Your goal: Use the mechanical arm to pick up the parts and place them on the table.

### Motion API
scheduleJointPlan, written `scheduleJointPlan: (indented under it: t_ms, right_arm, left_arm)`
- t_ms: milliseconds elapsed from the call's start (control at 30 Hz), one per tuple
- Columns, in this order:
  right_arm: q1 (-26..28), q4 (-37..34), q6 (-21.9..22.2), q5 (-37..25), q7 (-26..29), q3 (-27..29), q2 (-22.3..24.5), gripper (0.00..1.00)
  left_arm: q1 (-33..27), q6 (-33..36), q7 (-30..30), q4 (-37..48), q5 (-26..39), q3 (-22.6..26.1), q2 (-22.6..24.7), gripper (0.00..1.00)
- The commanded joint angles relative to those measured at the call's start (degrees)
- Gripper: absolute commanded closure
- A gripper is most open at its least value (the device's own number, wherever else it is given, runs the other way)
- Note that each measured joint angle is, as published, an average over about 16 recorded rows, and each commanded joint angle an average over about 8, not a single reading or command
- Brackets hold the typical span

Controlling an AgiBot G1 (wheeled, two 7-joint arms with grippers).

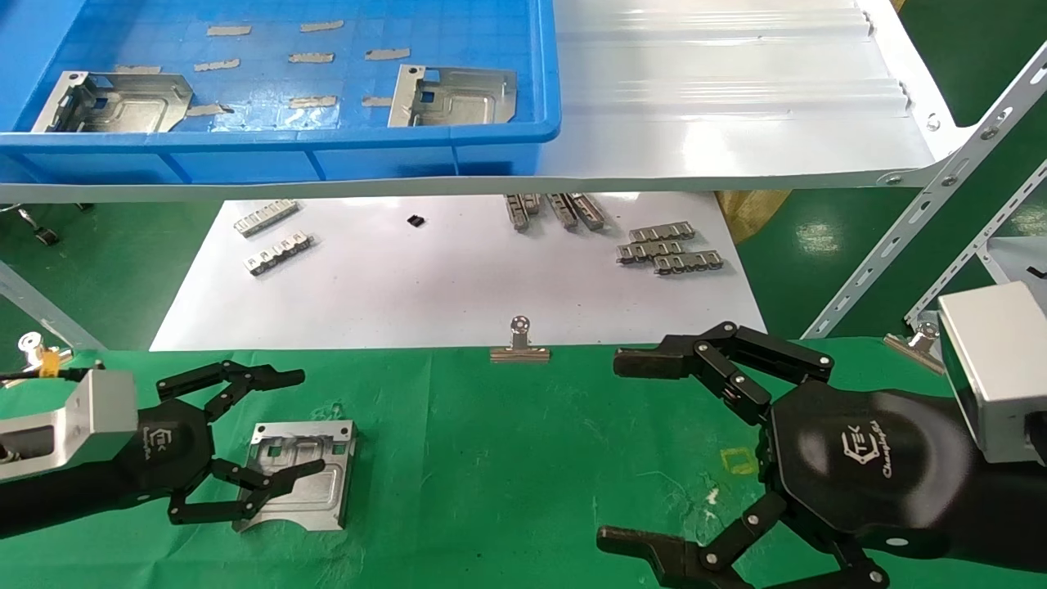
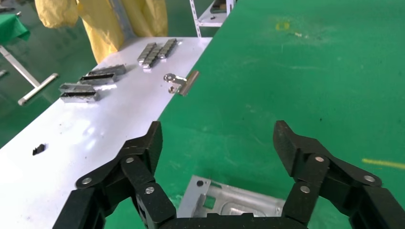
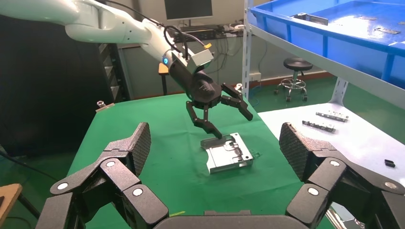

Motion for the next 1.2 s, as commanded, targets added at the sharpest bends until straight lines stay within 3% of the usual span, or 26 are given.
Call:
scheduleJointPlan:
  t_ms: [33, 267, 1200]
  right_arm:
    - [0.0, 0.0, 0.0, 0.0, 0.0, 0.0, 0.0, 0.0]
    - [0.0, 0.0, 0.0, 0.0, 0.0, 0.0, 0.0, 0.0]
    - [0.0, 0.0, 0.0, 0.0, 0.0, -0.1, 0.0, 0.0]
  left_arm:
    - [0.0, 0.2, 0.0, 0.3, -0.2, 0.0, 0.1, 0.0]
    - [0.6, -0.2, -1.8, -2.3, 0.2, -1.4, -0.2, 0.0]
    - [6.1, -0.3, -21.9, -22.6, 1.4, -14.4, -1.4, 0.0]
